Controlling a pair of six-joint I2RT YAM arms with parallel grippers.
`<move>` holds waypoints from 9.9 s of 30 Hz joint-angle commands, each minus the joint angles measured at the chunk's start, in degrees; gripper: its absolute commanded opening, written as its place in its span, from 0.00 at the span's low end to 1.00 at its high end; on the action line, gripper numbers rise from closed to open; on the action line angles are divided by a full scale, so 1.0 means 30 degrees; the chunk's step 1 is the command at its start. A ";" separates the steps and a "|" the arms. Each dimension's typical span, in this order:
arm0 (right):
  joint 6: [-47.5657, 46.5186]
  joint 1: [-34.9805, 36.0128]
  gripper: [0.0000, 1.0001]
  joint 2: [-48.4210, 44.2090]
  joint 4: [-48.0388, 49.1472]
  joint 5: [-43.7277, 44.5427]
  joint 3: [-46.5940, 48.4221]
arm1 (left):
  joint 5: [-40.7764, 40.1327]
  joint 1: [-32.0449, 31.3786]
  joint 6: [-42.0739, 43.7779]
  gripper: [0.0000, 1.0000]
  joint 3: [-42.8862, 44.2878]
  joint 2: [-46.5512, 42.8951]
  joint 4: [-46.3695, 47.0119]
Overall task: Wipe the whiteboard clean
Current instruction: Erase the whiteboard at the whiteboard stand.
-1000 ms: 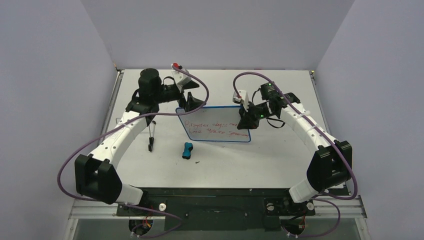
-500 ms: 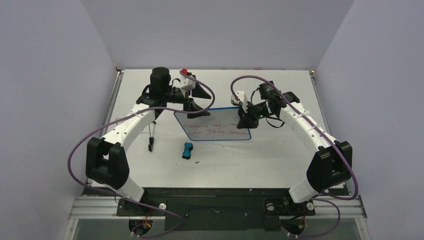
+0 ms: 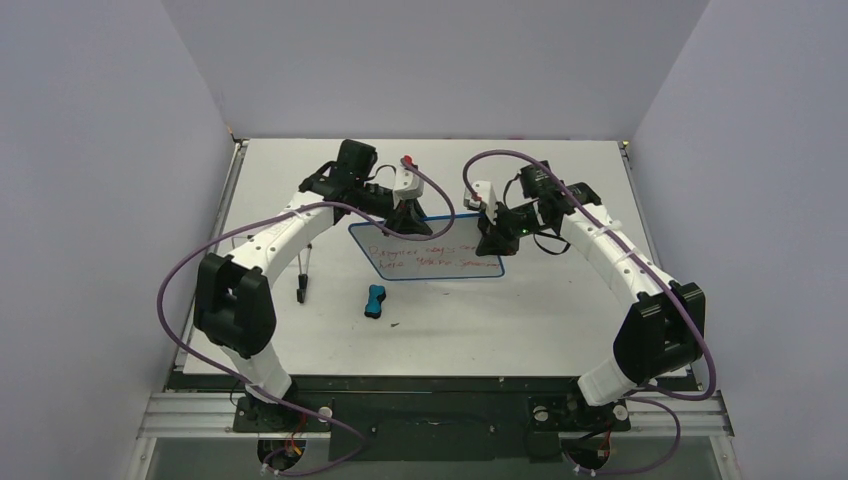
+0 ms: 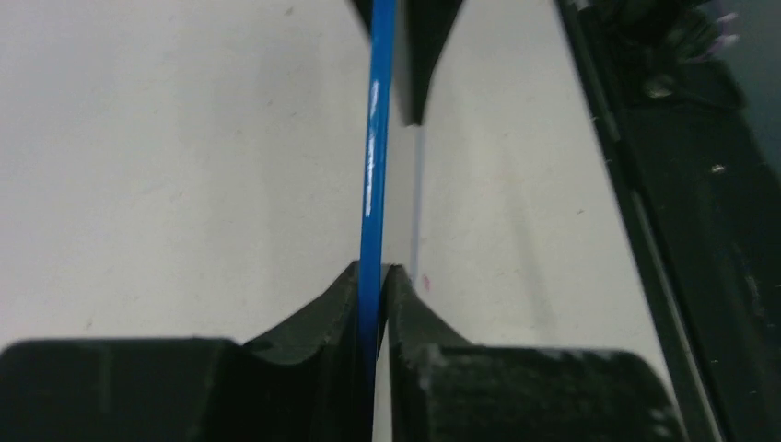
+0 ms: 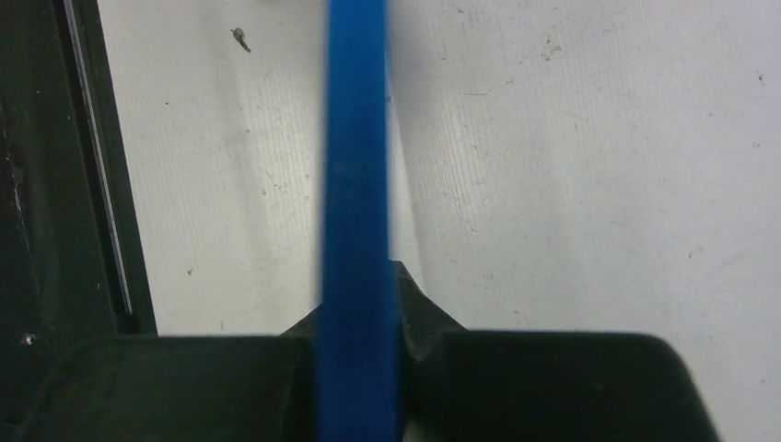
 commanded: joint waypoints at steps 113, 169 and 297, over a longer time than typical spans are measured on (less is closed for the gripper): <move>-1.3447 -0.1753 0.17 0.4094 -0.5944 -0.8452 0.1004 | 0.2624 0.1416 -0.3460 0.00 -0.1174 -0.0703 0.5803; 0.2205 -0.2197 0.00 0.1288 0.3997 -0.3604 -0.0826 | -0.2109 0.2554 -1.5387 0.41 -0.4541 -0.5865 1.9801; 0.7343 -0.1267 0.00 0.1210 0.6698 -0.2367 -0.2631 | -2.9948 -0.9189 -1.7891 0.00 -1.2222 -0.9072 1.6293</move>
